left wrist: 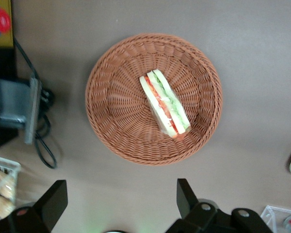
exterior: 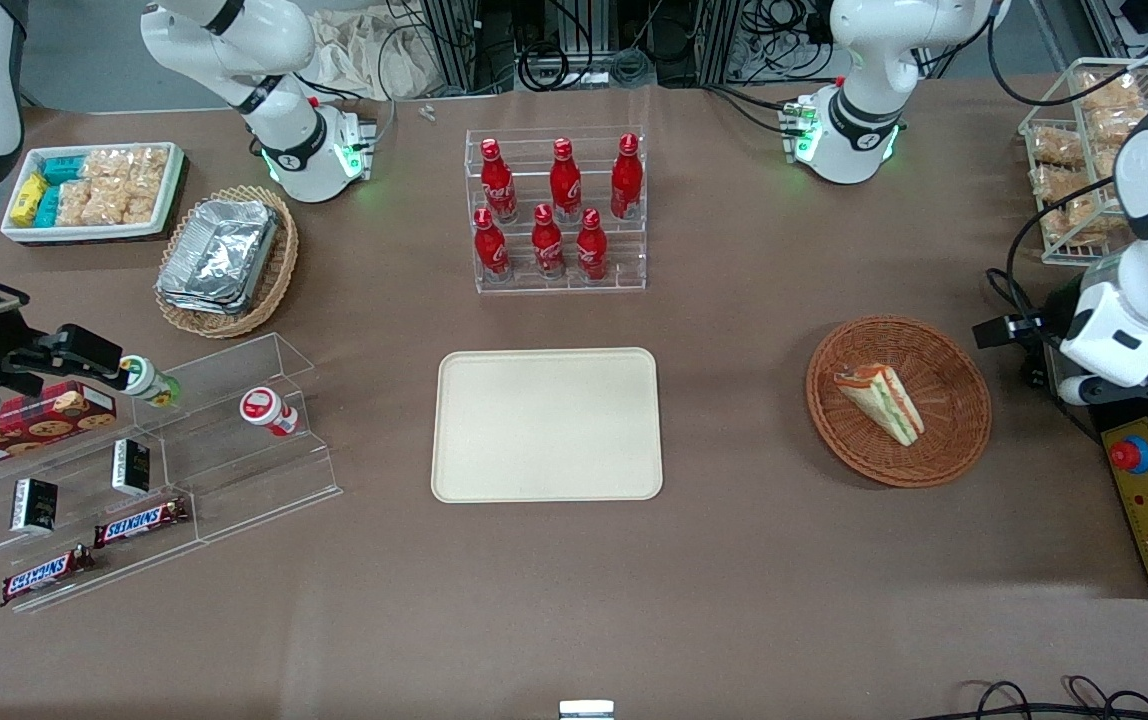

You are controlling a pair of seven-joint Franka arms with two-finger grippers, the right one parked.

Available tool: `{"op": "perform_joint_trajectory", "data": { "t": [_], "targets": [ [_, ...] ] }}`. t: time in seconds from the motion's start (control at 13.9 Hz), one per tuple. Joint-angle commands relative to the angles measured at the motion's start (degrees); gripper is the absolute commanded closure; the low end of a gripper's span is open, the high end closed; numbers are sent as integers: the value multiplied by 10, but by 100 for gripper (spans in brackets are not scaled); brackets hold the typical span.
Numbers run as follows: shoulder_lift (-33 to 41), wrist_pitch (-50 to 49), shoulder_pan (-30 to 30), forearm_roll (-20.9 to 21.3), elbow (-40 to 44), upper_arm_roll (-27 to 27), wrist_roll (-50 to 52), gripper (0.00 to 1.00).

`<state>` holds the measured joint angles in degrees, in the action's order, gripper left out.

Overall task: Place sandwich from basket to tray
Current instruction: 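Lower the open left gripper onto the wrapped sandwich in the basket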

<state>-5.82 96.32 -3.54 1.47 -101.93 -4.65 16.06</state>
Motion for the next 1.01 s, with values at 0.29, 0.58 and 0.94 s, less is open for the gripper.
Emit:
{"op": "perform_joint_trajectory", "data": {
  "t": [0.29,0.58,0.94],
  "targets": [
    [-31,147,36,-33,-102,-4,159,0],
    [-60,189,36,-45,-126,-3,215,0],
    [-88,263,50,-45,-160,-3,277,0]
  ]
}}
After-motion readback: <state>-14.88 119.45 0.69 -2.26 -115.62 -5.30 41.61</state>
